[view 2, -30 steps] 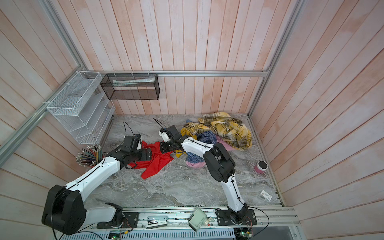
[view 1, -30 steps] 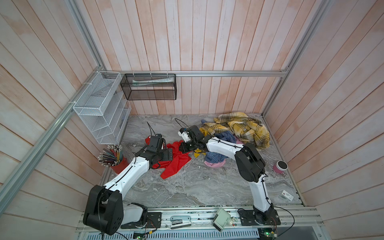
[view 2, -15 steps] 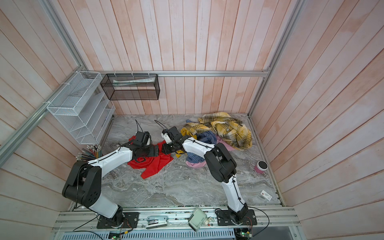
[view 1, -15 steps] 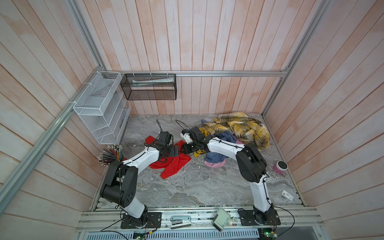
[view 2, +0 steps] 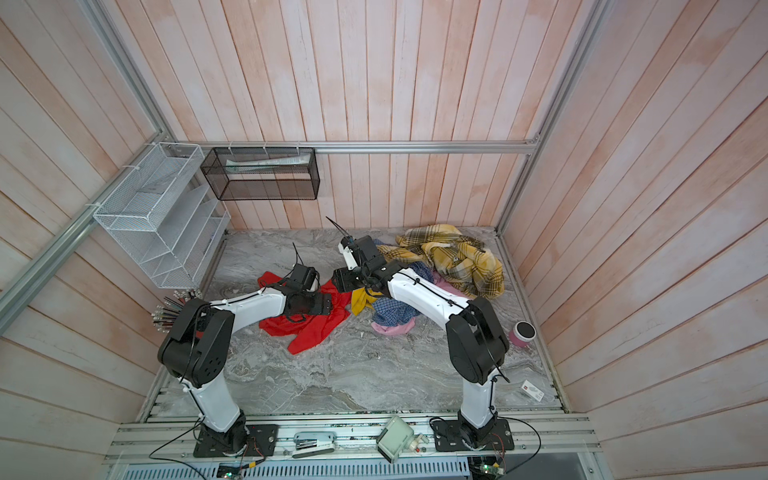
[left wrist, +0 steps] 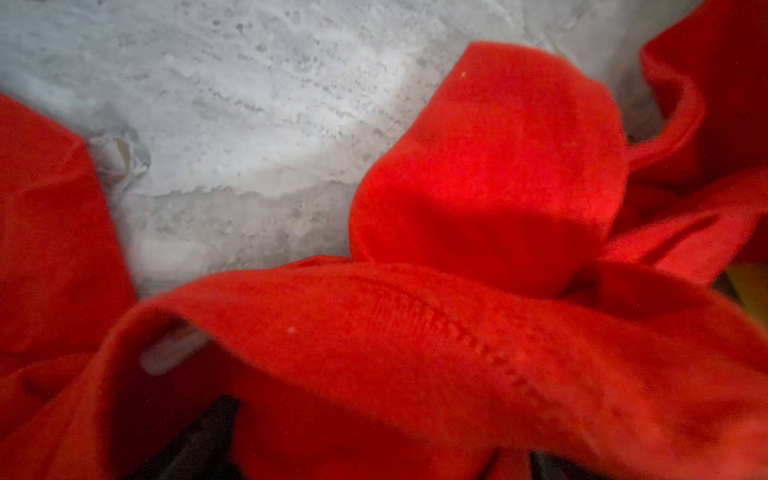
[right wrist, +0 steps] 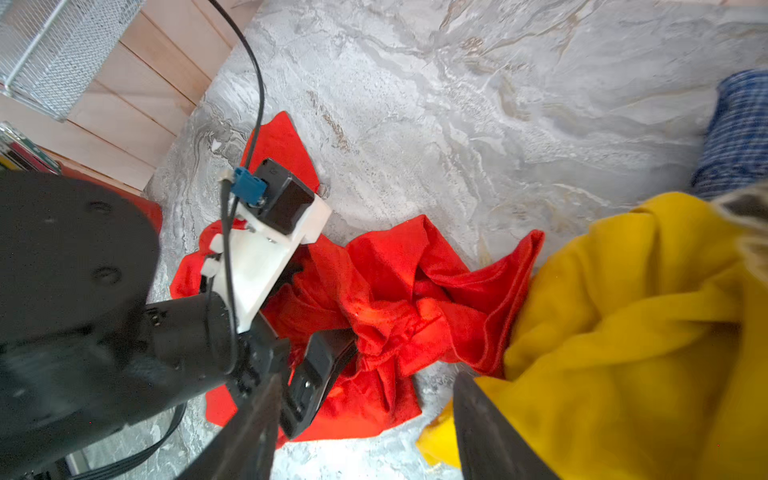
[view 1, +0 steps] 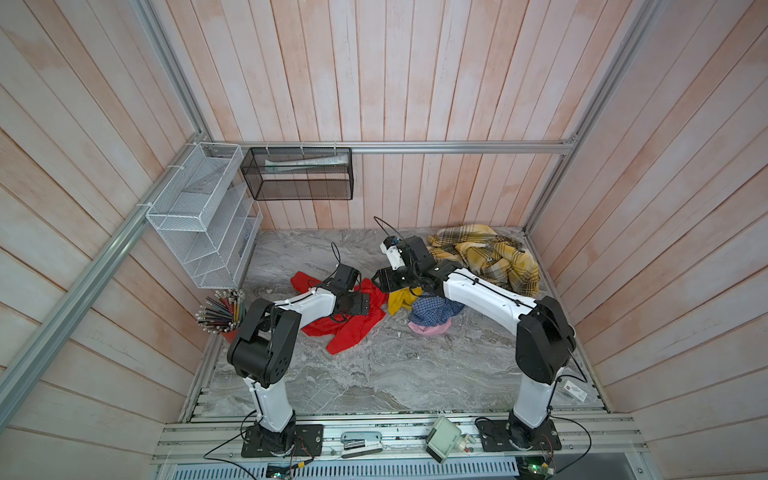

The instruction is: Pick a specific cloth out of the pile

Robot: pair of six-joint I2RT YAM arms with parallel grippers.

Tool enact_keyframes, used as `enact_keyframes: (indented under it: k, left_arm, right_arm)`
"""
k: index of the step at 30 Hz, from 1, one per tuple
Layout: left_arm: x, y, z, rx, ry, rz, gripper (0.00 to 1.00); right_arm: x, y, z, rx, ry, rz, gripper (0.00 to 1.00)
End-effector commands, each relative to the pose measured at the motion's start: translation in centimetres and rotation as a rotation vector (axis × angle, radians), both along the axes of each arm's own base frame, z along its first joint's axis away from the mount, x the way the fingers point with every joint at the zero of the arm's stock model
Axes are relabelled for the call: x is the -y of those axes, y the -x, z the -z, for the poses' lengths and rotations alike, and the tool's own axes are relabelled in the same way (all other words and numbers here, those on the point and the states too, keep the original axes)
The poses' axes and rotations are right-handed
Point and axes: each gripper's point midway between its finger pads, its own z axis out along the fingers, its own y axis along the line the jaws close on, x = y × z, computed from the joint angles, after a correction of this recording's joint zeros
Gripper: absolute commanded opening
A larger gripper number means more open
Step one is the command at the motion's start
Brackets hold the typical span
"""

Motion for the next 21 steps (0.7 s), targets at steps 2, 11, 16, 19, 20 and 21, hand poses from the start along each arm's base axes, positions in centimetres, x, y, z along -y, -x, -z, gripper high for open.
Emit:
enact_keyframes:
  k: [2,11,16,19,20,21]
  left_arm:
    - [-1.9,1.4,3.5,-0.118,-0.118,-0.055,0.82]
    - [-6.8,-0.2,1.0,-0.042,-0.055,-0.215,0.00]
    - [-9.7,-3.9,-5.4,0.121,-0.016,-0.267,0.00]
    - [-11.2,-6.1,-10.4,0.242,0.012,-0.305,0.00]
    - [-11.8,-6.8,-12.1,0.283,0.023,-0.322,0.00]
    - [-12.3,-7.4,-13.7,0.319,0.032,-0.336,0.00]
  right_arm:
    - [3.4,-0.8,-0.7,0.029,0.028,0.077,0.66]
    - [8.8,-1.2,-3.3,0.104,0.026,0.187,0.66]
    - [10.0,-0.7,-5.4,0.167,0.001,0.208,0.66]
    - [11.1,-0.7,-6.4,0.198,-0.018,0.235,0.66]
    - [11.6,-0.6,-6.6,0.203,-0.020,0.244,0.66]
    - [12.1,-0.6,-6.6,0.206,-0.018,0.254,0.66]
